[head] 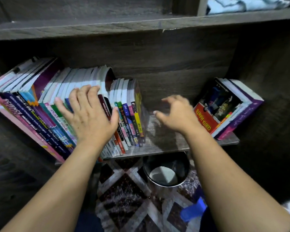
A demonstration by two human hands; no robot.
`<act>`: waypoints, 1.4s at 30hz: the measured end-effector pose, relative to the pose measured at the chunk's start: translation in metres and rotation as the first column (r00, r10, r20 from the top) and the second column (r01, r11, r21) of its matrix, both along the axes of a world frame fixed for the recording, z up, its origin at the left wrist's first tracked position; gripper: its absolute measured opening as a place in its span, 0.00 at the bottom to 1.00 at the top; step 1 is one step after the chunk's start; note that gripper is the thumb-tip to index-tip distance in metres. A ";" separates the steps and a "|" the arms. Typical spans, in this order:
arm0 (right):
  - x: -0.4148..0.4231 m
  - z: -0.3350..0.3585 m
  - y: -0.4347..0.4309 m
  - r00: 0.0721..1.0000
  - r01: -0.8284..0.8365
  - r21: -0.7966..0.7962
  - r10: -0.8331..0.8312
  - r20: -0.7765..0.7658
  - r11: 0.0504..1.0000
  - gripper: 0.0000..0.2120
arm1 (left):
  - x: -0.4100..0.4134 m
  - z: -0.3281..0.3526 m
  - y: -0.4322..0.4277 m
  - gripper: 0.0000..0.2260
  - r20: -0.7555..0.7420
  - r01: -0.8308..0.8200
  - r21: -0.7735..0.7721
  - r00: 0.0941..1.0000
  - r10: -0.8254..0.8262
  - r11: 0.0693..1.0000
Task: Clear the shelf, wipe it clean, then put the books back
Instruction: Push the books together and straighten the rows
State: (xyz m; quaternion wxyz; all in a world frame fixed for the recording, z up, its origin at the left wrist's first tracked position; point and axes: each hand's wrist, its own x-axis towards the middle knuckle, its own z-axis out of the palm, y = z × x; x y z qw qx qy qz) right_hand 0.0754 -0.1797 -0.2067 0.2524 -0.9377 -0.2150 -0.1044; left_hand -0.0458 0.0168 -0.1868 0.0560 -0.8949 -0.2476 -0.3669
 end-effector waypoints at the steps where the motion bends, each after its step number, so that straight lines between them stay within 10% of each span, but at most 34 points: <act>1: 0.003 0.005 -0.014 0.996 0.071 -0.034 -0.069 0.056 0.997 0.28 | 0.001 0.000 -0.003 0.29 0.009 -0.007 -0.015 1.000 0.007 1.000; 12: 0.032 0.007 -0.134 0.742 0.668 0.023 -0.668 0.061 0.744 0.36 | 0.010 0.002 -0.018 0.27 0.047 -0.084 -0.108 0.995 0.090 0.991; 25: 0.045 -0.010 -0.118 0.806 0.592 0.417 -0.501 -0.317 0.689 0.44 | 0.017 -0.002 -0.017 0.26 0.110 -0.080 -0.120 0.989 0.094 0.990; 42: -0.011 -0.016 0.022 0.974 0.217 0.527 -0.218 -0.061 0.822 0.33 | 0.014 -0.005 -0.006 0.26 0.143 -0.004 -0.101 0.990 0.018 0.995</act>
